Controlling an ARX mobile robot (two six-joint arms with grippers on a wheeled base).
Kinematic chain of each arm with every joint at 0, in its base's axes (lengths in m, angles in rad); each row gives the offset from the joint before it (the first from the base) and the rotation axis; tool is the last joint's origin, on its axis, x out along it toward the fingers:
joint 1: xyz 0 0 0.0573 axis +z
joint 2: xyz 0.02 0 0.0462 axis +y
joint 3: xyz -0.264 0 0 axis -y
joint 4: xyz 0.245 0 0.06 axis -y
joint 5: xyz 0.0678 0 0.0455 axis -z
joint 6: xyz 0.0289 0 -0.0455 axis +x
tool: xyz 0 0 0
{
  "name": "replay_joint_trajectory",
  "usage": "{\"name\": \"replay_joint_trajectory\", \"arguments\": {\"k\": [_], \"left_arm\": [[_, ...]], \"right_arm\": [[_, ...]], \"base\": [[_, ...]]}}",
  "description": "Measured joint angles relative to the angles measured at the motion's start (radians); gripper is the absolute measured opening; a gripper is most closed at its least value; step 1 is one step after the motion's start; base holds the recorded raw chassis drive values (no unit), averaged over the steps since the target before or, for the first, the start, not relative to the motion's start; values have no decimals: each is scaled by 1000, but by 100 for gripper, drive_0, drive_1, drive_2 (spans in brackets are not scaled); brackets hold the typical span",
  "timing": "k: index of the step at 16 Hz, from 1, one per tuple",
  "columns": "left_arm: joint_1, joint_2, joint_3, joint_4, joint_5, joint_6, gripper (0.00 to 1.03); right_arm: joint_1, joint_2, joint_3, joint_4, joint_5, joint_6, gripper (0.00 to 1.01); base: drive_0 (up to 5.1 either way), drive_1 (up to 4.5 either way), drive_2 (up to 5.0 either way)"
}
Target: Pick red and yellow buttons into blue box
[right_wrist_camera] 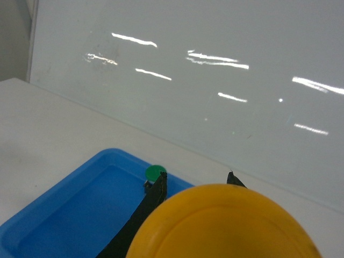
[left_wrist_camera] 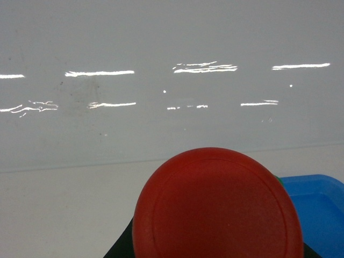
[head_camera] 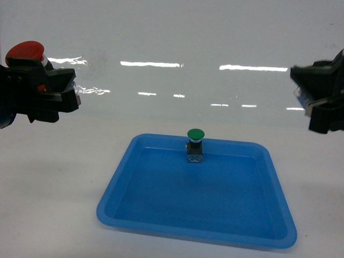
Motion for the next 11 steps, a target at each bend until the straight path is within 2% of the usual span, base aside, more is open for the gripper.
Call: {"name": "replay_joint_trajectory", "arguments": {"k": [1, 2, 3, 4, 5, 8, 11], "left_arm": [[0, 0, 0, 0, 0, 0, 25], [0, 0, 0, 0, 0, 0, 25], [0, 0, 0, 0, 0, 0, 25], [0, 0, 0, 1, 0, 0, 25], [0, 0, 0, 0, 0, 0, 25], [-1, 0, 0, 1, 3, 0, 25], [2, 0, 0, 1, -1, 0, 25]], "right_arm": [[-32, -38, 0, 7, 5, -43, 28], [-69, -26, 3, 36, 2, -63, 28], [-159, 65, 45, 42, 17, -96, 28], [-207, 143, 60, 15, 31, -109, 28], [-206, 150, 53, 17, 32, -109, 28], [-156, 122, 54, 45, 25, -105, 28], [-143, 121, 53, 37, 23, -95, 28]], "base": [[0, 0, 0], [0, 0, 0], [0, 0, 0], [0, 0, 0], [0, 0, 0], [0, 0, 0], [0, 0, 0]]}}
